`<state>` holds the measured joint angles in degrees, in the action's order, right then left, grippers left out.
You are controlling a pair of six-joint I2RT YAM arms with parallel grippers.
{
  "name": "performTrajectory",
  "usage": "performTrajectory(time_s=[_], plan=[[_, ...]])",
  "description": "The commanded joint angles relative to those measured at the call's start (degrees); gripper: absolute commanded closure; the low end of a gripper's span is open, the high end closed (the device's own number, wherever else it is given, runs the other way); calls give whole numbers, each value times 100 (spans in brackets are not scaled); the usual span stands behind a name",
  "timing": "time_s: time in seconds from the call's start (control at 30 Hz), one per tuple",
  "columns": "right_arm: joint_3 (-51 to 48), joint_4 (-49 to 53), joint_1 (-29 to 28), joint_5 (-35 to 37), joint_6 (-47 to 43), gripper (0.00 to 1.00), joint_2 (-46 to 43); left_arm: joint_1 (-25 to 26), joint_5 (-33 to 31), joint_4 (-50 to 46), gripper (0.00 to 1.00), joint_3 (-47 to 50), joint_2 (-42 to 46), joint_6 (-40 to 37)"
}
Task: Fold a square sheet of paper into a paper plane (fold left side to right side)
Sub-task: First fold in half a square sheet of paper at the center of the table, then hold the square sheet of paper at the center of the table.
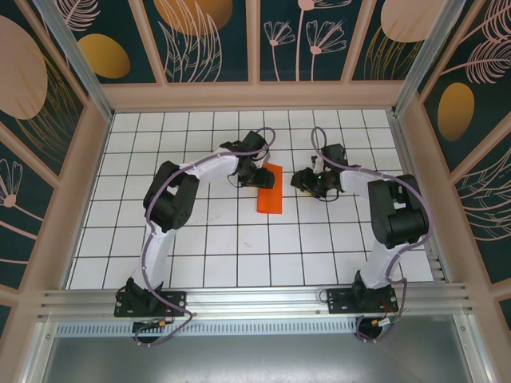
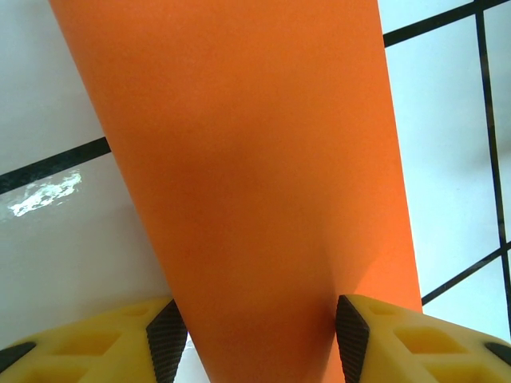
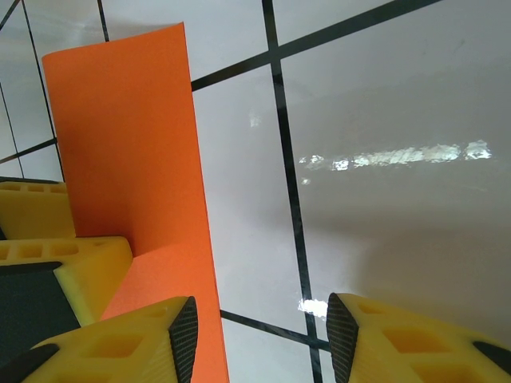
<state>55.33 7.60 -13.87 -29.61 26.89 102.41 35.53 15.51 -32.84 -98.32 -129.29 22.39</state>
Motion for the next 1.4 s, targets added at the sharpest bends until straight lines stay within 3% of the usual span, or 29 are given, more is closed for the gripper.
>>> performTrajectory(time_s=[0.0, 0.57, 0.63, 0.8, 0.87, 1.37], plan=[[72, 118, -50, -46, -35, 51, -156, 71, -37, 326, 44, 15, -535, 54], [84, -217, -110, -427, 209, 53, -185, 70, -23, 331, 44, 76, -544, 46], [110, -377, -174, -564, 302, 56, -137, 73, -30, 331, 44, 76, -544, 48], [336, -593, -411, -779, 484, 79, 199, 75, -22, 331, 44, 76, -542, 46], [444, -572, -496, -752, 500, 83, 349, 74, -25, 335, 44, 76, -544, 46], [724, -260, -690, -448, 416, 88, 878, 70, -13, 341, 44, 77, -553, 46]])
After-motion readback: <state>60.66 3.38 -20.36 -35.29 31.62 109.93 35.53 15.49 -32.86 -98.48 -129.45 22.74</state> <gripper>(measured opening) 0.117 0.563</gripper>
